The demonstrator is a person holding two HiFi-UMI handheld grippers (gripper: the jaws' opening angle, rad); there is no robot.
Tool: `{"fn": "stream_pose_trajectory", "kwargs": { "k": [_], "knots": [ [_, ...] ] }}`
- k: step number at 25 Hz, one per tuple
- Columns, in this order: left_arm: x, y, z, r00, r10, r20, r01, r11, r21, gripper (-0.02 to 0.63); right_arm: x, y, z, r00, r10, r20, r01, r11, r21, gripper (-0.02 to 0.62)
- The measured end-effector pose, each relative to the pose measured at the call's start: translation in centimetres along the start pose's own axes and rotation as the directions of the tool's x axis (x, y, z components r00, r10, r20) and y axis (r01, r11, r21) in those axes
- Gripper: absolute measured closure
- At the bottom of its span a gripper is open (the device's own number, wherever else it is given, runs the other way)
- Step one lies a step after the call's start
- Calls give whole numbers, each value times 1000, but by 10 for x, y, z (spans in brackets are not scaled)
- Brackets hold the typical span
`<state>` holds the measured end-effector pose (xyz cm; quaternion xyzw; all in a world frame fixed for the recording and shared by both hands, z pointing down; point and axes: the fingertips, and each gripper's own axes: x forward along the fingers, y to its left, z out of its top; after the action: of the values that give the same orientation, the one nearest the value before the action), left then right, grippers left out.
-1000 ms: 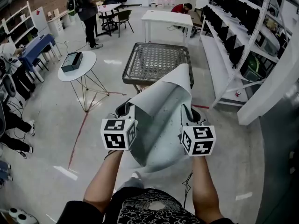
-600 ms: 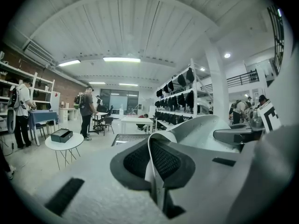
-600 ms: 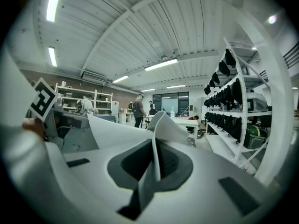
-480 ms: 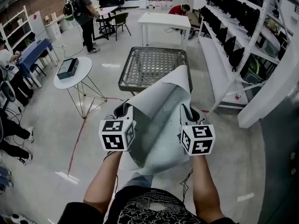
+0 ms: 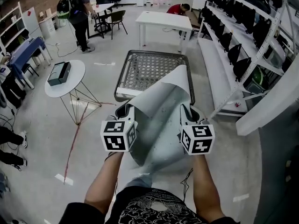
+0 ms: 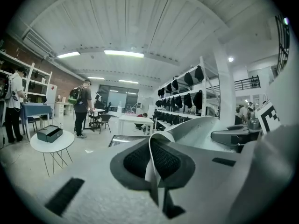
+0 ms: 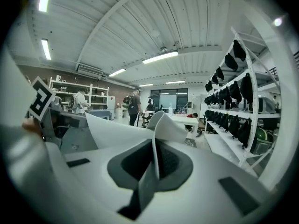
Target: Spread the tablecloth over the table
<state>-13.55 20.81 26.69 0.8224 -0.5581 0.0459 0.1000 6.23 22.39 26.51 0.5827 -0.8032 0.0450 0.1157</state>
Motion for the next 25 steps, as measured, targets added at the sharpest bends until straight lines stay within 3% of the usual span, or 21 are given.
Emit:
{"fn": "stream_pose_trajectory", "kwargs": {
  "k": [10,25],
  "knots": [
    [95,59,26,1000,-4,-13,3,1000,-30,600,108,-23,29,999,-18,-34,18,1000,-6,586],
    [189,115,59,1000,-13,2,13,1000,-25,599,210,-53,62,999,-44,-23,43,999,-19,586]
  ]
}}
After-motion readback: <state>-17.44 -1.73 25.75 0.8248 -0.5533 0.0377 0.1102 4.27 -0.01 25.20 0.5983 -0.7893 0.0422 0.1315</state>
